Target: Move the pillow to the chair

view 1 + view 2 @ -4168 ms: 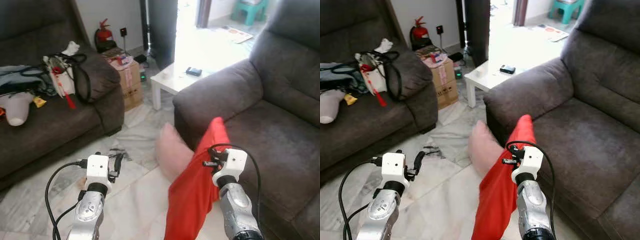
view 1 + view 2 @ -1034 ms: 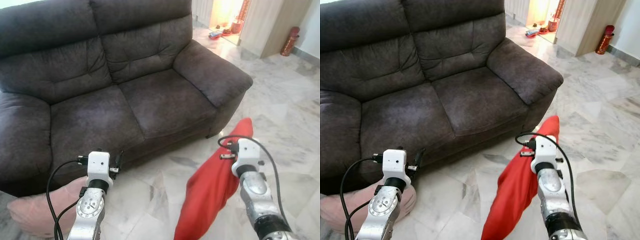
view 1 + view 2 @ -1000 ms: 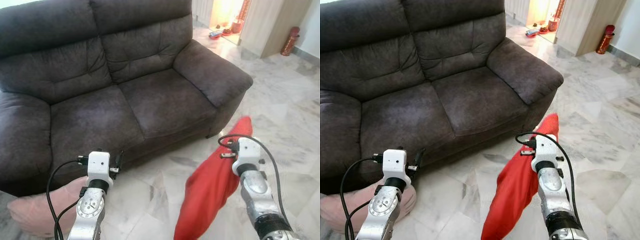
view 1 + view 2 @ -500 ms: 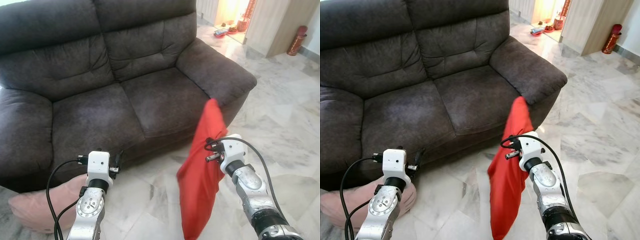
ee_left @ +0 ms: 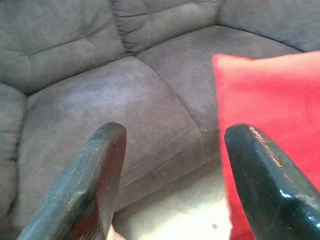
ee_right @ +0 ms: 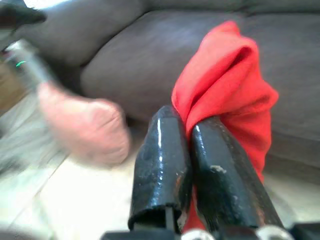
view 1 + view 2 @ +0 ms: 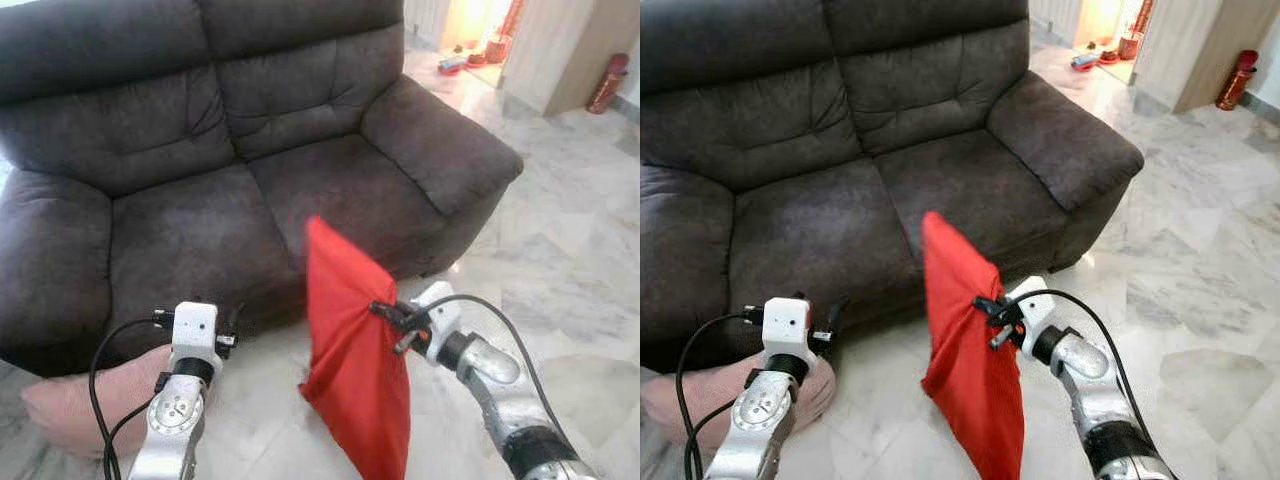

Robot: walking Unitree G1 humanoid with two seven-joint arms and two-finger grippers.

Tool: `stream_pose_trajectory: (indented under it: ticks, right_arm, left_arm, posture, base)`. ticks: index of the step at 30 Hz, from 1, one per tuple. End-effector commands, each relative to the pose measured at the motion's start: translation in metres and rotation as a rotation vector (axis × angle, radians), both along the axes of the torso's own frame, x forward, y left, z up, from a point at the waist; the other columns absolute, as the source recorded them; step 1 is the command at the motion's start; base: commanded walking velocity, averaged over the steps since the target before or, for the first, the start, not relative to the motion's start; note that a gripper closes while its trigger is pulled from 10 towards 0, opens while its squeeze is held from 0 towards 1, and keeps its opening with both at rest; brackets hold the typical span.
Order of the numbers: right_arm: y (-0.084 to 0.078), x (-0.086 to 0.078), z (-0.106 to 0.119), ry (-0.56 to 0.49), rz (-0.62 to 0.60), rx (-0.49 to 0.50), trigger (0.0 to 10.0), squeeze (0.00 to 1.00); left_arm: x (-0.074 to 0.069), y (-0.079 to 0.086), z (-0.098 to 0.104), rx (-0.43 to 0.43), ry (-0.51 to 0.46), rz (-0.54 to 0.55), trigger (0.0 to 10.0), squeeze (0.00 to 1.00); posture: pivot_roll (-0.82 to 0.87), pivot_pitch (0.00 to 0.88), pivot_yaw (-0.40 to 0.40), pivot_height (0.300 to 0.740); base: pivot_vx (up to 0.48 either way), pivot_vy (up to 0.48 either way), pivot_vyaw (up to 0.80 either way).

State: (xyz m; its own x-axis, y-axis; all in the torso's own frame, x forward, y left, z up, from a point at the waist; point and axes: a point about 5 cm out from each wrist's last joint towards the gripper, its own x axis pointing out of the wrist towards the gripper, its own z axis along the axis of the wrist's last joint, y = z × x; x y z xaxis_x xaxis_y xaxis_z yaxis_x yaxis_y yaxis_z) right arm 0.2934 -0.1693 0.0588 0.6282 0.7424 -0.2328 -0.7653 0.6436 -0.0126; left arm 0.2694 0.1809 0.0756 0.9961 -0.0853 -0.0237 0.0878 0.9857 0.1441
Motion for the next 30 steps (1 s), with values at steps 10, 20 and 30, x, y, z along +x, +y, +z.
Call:
stream_pose_trajectory:
  ticks: [10,20,30]
  right_arm:
    - [0.000,-0.009,0.020,-0.018,0.219,-0.008,10.0,0.00]
    - [0.001,-0.023,0.037,0.017,0.392,0.025,10.0,0.00]
    - [0.001,-0.041,0.046,0.054,0.554,0.033,10.0,0.00]
  left_arm:
    - [-0.011,0.012,0.018,-0.010,0.075,-0.245,10.0,0.00]
    - [-0.067,0.020,-0.003,0.248,0.446,-0.727,10.0,0.00]
    - [-0.055,0.029,-0.003,0.431,0.350,-0.600,10.0,0.00]
  posture:
    - [0.02,0.063,0.041,0.740]
    - [0.03,0.063,0.042,0.740]
    - [0.03,0.059,0.037,0.740]
  base:
    - [0.000,0.000,0.00]
    - [0.000,0.000,0.00]
    - [0.000,0.000,0.00]
